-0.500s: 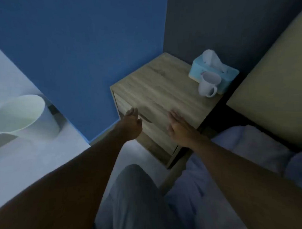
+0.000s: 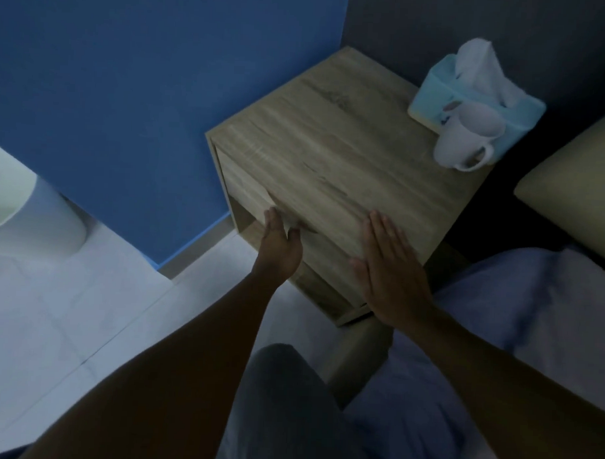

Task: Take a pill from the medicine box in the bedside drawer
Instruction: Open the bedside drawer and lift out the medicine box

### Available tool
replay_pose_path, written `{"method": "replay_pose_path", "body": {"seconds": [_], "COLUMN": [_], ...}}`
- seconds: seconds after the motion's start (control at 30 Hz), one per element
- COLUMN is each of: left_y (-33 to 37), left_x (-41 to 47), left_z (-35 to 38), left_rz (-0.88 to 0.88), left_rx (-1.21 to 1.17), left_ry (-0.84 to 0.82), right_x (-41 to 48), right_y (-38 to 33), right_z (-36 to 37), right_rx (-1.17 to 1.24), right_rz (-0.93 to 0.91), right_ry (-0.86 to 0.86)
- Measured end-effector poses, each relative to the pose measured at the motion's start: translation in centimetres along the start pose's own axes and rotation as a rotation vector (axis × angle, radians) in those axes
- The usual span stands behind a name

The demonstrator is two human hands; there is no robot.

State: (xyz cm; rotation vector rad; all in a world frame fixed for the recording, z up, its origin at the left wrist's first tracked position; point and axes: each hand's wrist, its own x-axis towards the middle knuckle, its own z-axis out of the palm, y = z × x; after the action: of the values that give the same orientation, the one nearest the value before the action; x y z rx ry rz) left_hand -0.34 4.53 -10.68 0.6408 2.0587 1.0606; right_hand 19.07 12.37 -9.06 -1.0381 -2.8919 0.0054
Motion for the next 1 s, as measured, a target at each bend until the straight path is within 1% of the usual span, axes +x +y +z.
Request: {"method": "replay_pose_path", "body": {"seconds": [0.2,0.3,0.43,0.7,0.8,1.0], "left_y": [-0.2,-0.1,0.1,0.0,-1.1,-4.3], "left_x": [1.0,1.3,1.1,0.7,-0.1,-3.1], "left_z": [1.9,2.2,2.4,1.7,0.7,-3.2], "left_rz": [0.070,0.085,0.074,0.042,0.031,0.000], "left_rx": [-0.149,-0.230,-0.292,-0.268,-0.277,-0.327], "left_ry": [0.083,0.096,0.073,0.053,0.041,-0.039], "right_x": [0.2,0.2,0.2,0.1,0.1,0.1], "right_y": [-0.1,-0.2,-0.2,0.0,0.0,-0.1], "right_z": [0.4,0.4,0.4,0.0,0.1,0.0], "right_rx": [-0.011,-0.026,-0.034,-0.003,-0.001,-0.009], "right_rz": [0.010,0.014,0.004,-0.010,-0.015,-0.016], "right_ry": [0.032,0.045,0.055,0.029,0.022,-0.002]}}
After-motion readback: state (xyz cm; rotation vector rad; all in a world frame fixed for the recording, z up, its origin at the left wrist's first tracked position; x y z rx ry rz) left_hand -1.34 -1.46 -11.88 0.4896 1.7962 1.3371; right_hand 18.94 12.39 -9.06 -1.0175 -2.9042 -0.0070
